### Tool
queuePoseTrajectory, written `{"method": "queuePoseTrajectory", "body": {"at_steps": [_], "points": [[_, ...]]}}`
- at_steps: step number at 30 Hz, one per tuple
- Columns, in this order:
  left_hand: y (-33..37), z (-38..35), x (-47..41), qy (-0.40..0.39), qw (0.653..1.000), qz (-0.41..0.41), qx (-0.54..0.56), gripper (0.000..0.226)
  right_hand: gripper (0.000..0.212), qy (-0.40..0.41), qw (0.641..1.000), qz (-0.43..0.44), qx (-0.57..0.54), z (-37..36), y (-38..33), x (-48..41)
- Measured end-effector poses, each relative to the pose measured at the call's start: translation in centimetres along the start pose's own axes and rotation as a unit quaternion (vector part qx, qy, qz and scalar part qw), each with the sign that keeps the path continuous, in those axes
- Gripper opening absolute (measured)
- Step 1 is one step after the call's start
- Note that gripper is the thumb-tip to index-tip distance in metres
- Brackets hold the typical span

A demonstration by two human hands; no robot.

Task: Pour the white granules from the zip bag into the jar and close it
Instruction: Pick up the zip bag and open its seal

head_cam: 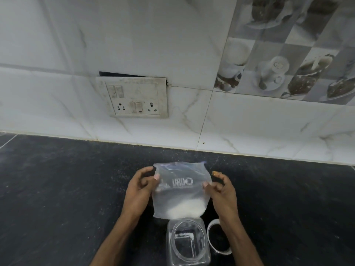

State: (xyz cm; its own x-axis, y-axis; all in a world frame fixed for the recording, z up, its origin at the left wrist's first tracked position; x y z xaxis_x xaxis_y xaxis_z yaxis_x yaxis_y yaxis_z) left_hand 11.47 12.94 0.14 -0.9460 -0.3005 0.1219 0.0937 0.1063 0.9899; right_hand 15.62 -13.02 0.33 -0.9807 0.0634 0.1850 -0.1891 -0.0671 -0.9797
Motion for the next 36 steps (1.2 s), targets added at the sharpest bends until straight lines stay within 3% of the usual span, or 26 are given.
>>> {"method": "queuePoseTrajectory", "body": {"at_steps": [2,4,7,14,17,20,25,32,36], "points": [[1.2,0.1,-0.1,-0.001,0.999,-0.020,0.045,0.033,0.052,-0.003,0.999,0.017,-0.028,-0.1,-0.9,0.4],[2.8,-0.3,0.2,-0.028,0.997,-0.048,0.061,0.028,0.059,-0.017,0.998,0.033,-0.043,-0.2,-1.8,0.8],[5.2,-0.3,0.9,-0.013,0.994,-0.103,0.041,0.013,0.056,-0.023,0.998,0.053,-0.037,0.1,-3.3,1.5],[11.0,-0.5,3.1,0.014,0.977,-0.211,-0.033,0.010,0.053,-0.031,0.991,0.126,0.031,1.0,-8.0,4.1],[13.6,-0.8,4.5,0.010,0.963,-0.256,-0.087,0.015,0.052,-0.003,0.952,0.268,0.151,1.1,-13.1,6.6],[15.5,-1.0,5.9,0.010,0.949,-0.287,-0.127,0.013,0.039,-0.049,0.898,0.373,0.226,-1.1,-17.7,9.4],[17.9,-0.4,8.4,0.022,0.931,-0.342,-0.126,0.015,0.026,-0.138,0.874,0.362,0.293,-5.9,-19.5,11.3],[19.6,1.0,11.0,0.052,0.920,-0.368,-0.121,0.016,0.021,-0.119,0.870,0.421,0.229,-6.7,-20.5,12.8],[20.1,0.8,12.0,0.058,0.915,-0.376,-0.136,0.015,0.010,-0.146,0.876,0.414,0.201,-6.5,-20.6,13.1]]}}
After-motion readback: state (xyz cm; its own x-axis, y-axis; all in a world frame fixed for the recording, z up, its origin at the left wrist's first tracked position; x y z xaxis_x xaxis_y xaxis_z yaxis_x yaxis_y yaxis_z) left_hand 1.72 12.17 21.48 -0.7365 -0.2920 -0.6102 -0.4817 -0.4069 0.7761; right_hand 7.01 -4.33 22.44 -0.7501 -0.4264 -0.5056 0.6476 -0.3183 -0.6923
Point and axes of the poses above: each hand's wrist, its own x-axis away from the middle knuckle, its own z-axis out of the back of the hand, y = z × x, the point moved 7 cm from there along -x, towards the middle knuckle, and after that the axes turned 3 degrees about -y, right-handed, at the moved point
